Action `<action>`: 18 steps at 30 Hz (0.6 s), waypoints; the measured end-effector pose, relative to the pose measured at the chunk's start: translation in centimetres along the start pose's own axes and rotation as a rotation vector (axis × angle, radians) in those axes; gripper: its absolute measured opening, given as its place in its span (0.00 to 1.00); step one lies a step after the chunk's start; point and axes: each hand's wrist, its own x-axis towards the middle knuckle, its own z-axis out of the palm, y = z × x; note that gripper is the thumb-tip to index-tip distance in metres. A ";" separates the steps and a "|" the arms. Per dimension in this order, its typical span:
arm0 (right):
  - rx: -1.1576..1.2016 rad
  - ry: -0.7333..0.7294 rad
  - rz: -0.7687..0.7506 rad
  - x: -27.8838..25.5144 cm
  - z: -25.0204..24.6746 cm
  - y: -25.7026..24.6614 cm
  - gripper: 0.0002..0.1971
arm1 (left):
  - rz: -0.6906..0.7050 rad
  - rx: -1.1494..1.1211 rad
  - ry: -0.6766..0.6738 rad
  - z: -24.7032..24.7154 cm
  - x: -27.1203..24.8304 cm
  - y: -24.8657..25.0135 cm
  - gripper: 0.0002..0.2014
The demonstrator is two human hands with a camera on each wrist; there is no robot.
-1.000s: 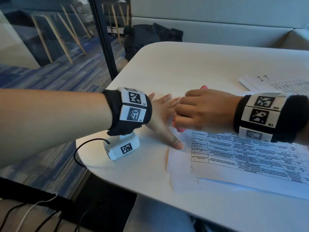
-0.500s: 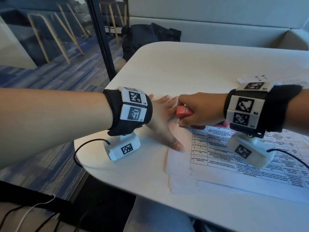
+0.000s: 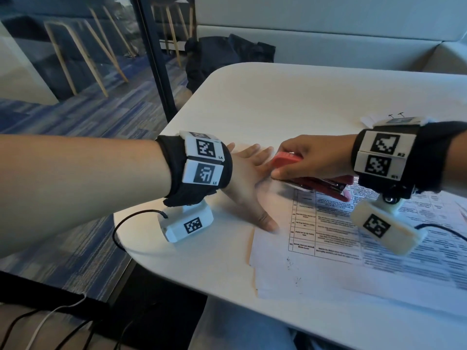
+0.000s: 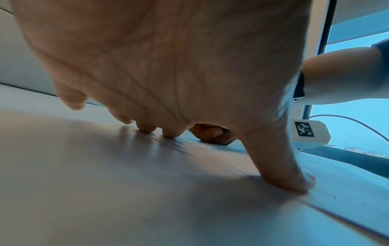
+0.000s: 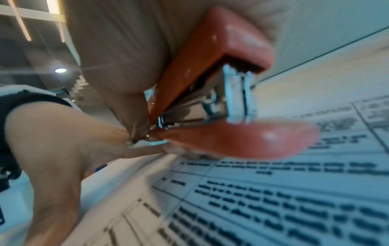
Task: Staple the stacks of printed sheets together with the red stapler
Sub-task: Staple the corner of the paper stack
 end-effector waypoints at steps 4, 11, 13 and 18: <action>-0.007 -0.009 -0.022 -0.3 0.3 -0.2 0.18 | 0.010 0.016 0.005 0.1 0.2 -0.1 0.65; -0.109 -0.001 -0.008 -0.7 0.3 -0.5 0.20 | 0.047 -0.051 0.043 -0.5 0.1 -0.5 0.60; -0.168 0.016 -0.006 -1.0 0.5 -0.5 0.20 | 0.072 -0.066 0.081 -0.7 -0.2 -0.6 0.57; -0.291 0.037 -0.002 -1.5 0.9 -0.6 0.21 | 0.111 -0.149 0.216 -0.7 -1.1 -0.5 0.40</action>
